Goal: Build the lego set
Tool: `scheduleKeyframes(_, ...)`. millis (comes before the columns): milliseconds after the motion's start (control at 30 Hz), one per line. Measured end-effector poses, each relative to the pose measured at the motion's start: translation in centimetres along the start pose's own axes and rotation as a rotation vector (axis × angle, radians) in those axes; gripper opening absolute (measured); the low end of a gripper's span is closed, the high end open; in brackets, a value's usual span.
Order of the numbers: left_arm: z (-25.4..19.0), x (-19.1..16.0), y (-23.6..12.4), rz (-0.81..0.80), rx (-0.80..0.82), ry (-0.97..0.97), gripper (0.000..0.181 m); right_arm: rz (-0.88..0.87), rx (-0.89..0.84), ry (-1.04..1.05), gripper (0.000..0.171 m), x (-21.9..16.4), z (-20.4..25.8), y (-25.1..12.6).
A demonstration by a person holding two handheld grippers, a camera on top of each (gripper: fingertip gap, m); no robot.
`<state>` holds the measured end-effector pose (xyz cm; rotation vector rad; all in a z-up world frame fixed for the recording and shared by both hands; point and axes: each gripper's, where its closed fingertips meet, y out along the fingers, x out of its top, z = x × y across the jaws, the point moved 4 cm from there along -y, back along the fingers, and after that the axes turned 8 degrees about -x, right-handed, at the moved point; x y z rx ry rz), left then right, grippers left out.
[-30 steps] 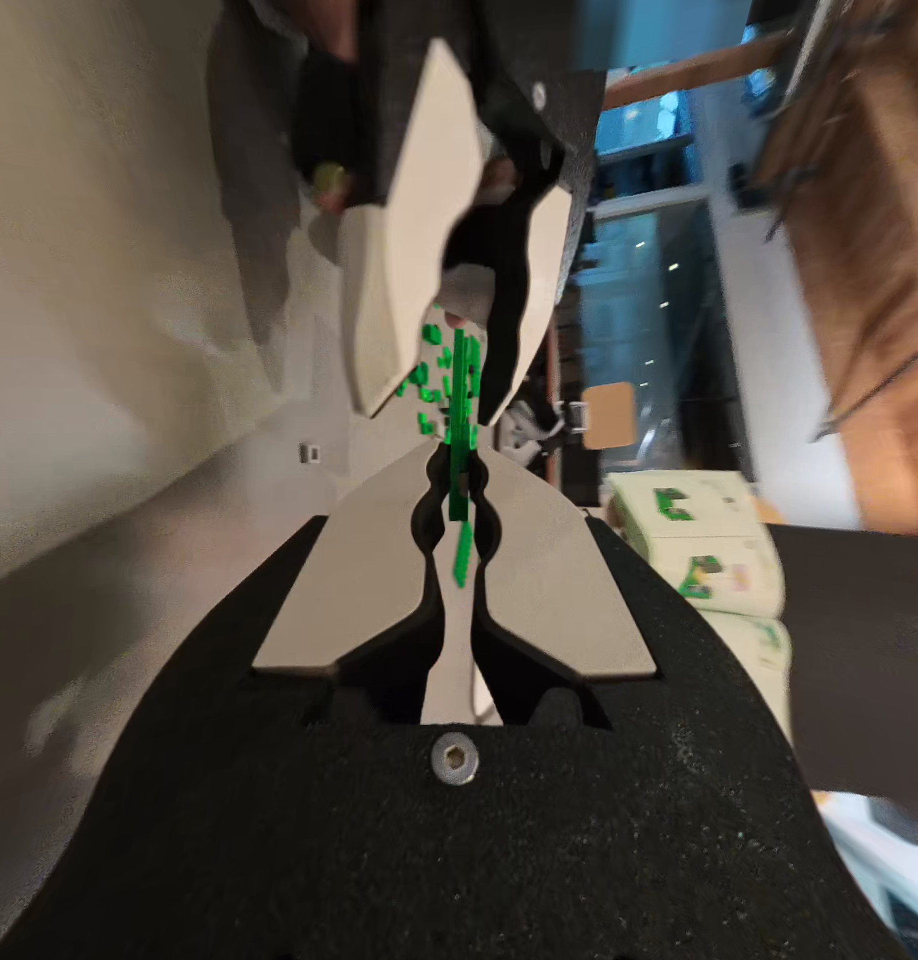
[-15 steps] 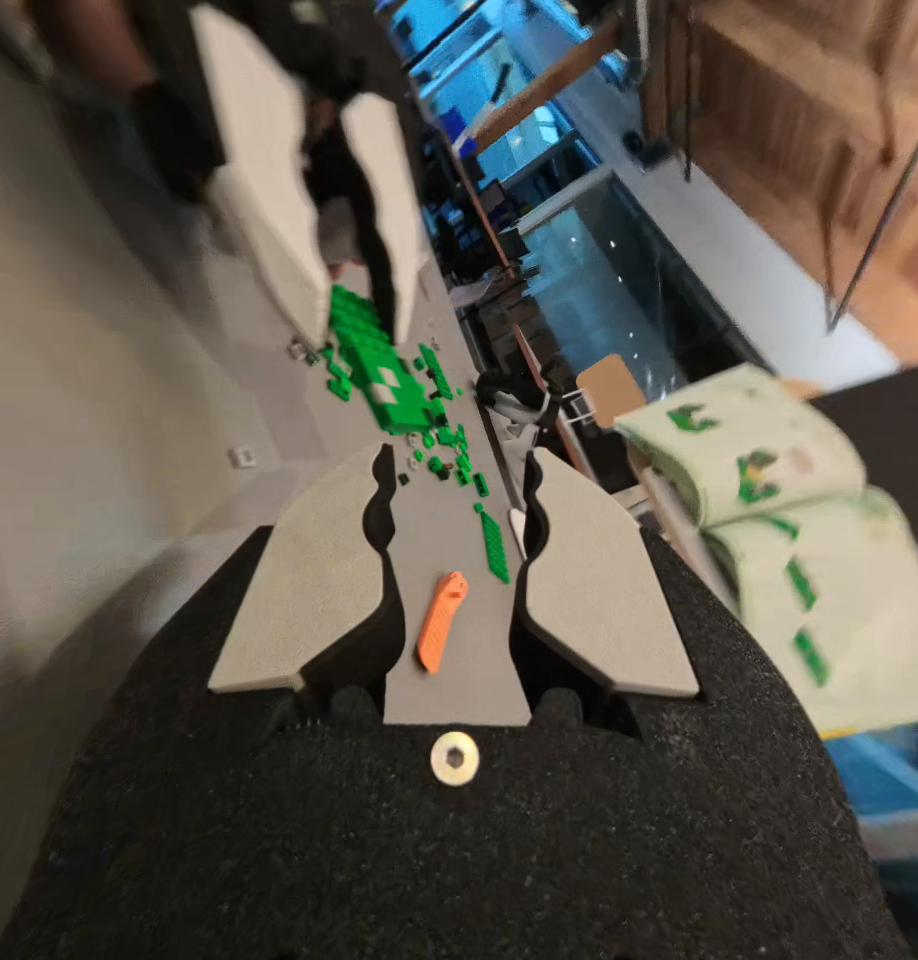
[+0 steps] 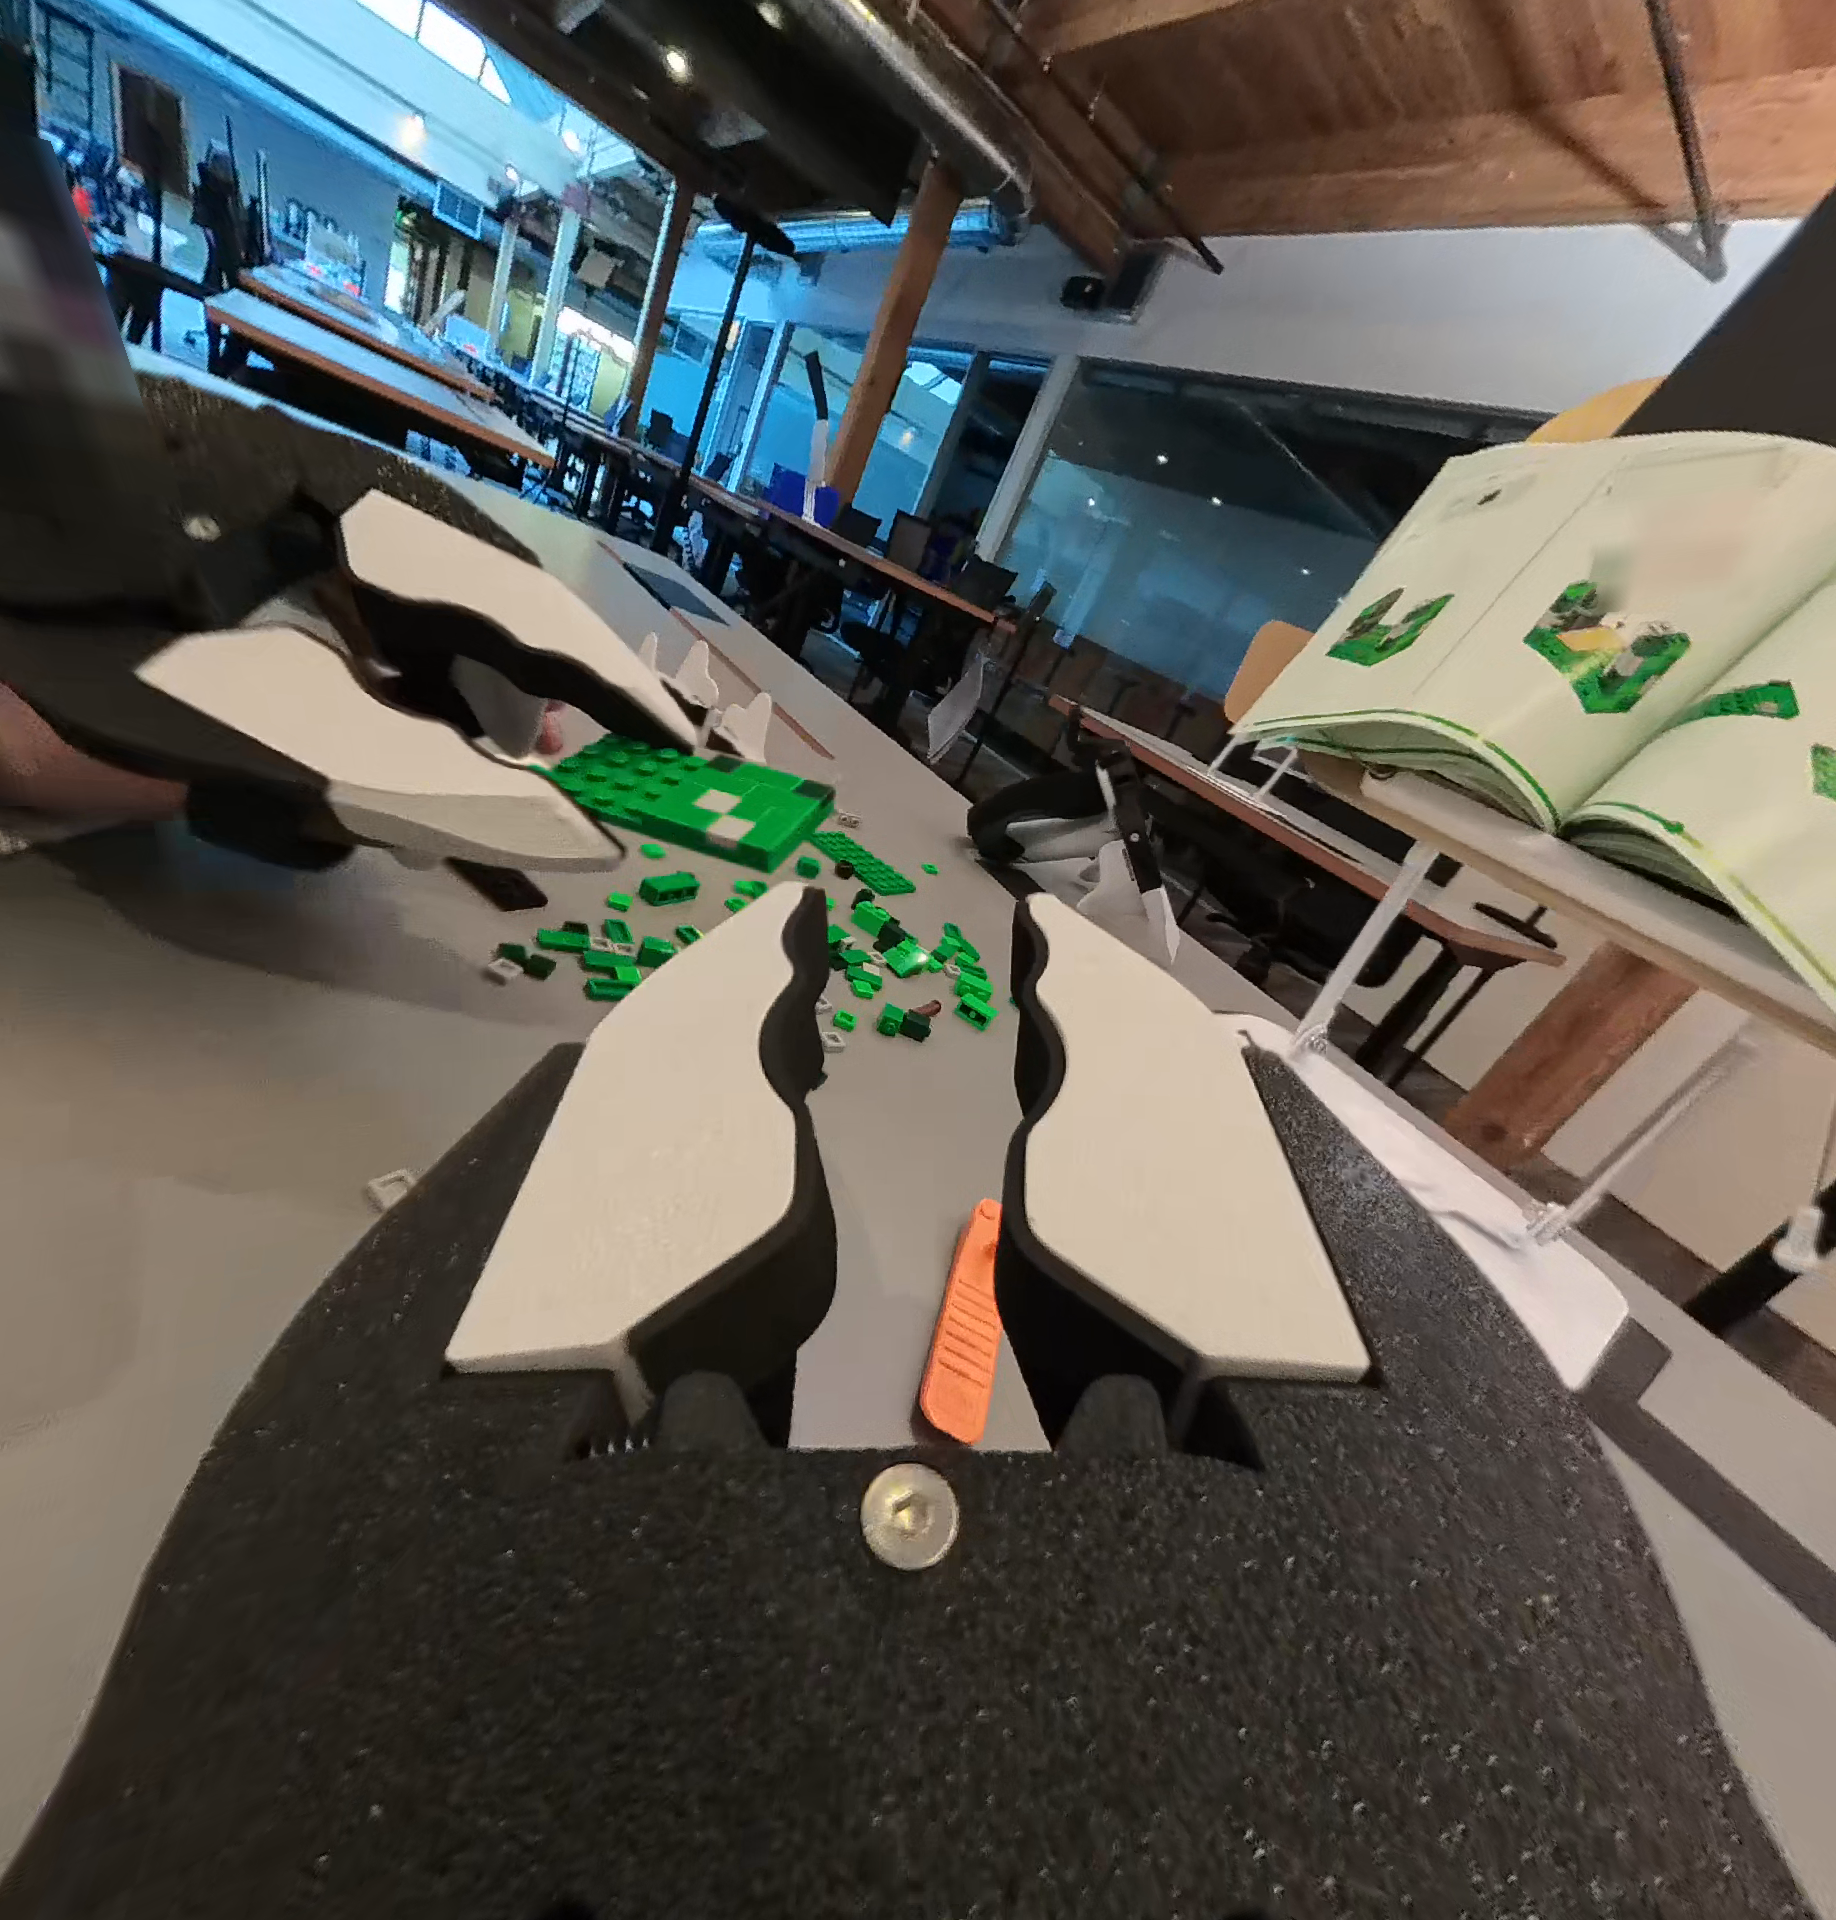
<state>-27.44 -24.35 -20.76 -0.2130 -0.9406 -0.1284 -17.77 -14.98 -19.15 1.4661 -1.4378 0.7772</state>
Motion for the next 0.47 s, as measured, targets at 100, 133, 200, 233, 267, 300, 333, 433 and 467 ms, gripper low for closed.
scheduleKeyframes(100,1.1,-0.2,1.3,0.022,0.094,0.022,0.032,0.004,-0.04,0.055,0.033,-0.1,-0.9,0.0)
scheduleKeyframes(133,1.3,-0.2,1.7,0.02,0.106,0.027,0.032,0.005,-0.052,0.073,0.033,-0.2,-1.2,0.0)
scheduleKeyframes(200,1.5,-0.2,2.4,0.019,0.113,0.022,0.032,0.003,-0.079,0.105,0.032,-0.3,-1.8,0.0)
scheduleKeyframes(233,1.4,-0.3,2.8,0.022,0.098,0.012,0.032,0.004,-0.084,0.123,0.031,-0.3,-2.0,-0.1)
scheduleKeyframes(267,1.3,-0.4,3.1,0.026,0.075,0.004,0.032,0.006,-0.083,0.136,0.031,-0.4,-2.1,0.0)
scheduleKeyframes(300,1.1,-0.5,3.2,0.027,0.052,-0.002,0.032,0.004,-0.083,0.142,0.031,-0.4,-2.2,0.0)
scheduleKeyframes(333,0.9,-0.5,3.2,0.025,0.034,-0.008,0.032,0.001,-0.08,0.145,0.031,-0.4,-2.1,0.0)
scheduleKeyframes(433,-0.2,-0.5,2.9,0.035,-0.064,-0.043,0.032,-0.009,-0.072,0.135,0.031,-0.2,-2.0,-0.1)
scheduleKeyframes(467,-0.6,-0.5,2.7,0.035,-0.086,-0.041,0.032,-0.012,-0.066,0.134,0.031,-0.2,-1.9,-0.2)
